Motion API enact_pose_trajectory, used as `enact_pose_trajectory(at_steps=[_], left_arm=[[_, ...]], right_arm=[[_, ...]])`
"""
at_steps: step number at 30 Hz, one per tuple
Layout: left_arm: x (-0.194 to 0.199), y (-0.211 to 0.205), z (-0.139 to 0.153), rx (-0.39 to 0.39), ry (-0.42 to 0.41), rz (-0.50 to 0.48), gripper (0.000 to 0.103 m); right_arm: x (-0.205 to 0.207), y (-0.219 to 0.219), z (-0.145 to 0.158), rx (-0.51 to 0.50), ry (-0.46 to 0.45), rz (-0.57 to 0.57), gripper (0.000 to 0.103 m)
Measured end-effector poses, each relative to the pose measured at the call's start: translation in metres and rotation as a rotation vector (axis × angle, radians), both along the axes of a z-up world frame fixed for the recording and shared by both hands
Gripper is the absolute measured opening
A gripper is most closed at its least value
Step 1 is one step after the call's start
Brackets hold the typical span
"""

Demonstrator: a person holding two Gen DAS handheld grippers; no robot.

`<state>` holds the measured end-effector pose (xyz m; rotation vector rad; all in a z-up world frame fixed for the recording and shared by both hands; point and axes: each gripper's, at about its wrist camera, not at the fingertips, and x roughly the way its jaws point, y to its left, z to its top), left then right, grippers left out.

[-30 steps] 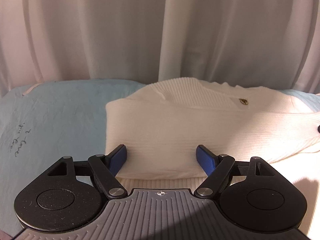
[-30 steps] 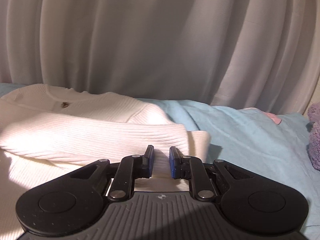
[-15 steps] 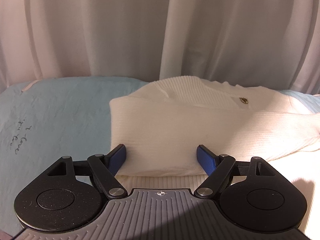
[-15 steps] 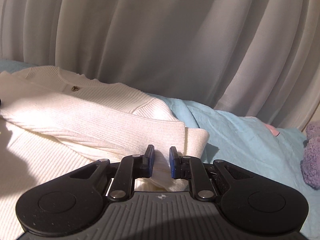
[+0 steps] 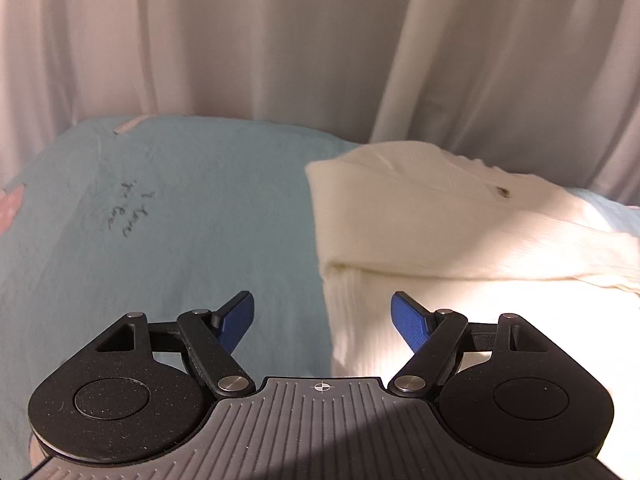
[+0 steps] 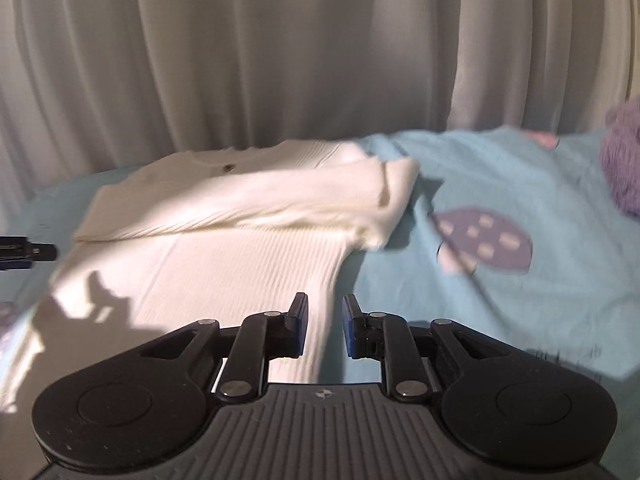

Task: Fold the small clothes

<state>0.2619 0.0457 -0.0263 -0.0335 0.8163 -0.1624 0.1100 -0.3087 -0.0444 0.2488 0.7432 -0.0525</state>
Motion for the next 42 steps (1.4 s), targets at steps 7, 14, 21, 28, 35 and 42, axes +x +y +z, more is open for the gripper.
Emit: enact_pose_trajectory(at_steps=[7,14,21,28,35,42], left_arm=[[-0.089,0.024,0.006,-0.068,0.206,-0.131,0.085],[-0.146,0.038,-0.009,-0.043,0.371,-0.144,0.083],[-0.170,0.052,-0.012,-0.127,0.453,-0.164,0.069],[-0.177,0.056,-0.012,-0.135,0.459,-0.151,0.021],[-0.178,0.067,0.011,-0.259,0.335,-0.116,0.008],[-0.147,0.072,0.067,-0.366,0.002,0.011,0.008]], right_arm=[[-0.092,0.006,-0.015,0.248,0.197,0.065,0.029],[-0.132,0.004,-0.016,0.263,0.244,0.129,0.032],[-0.146,0.006,-0.020,0.360,0.267,0.222,0.031],[-0.148,0.006,-0.028,0.414,0.261,0.263,0.007],[-0.139,-0.005,-0.003,0.461,0.075,0.271,0.006],[-0.098,-0.017,0.027,0.379,-0.144,0.188,0.006]])
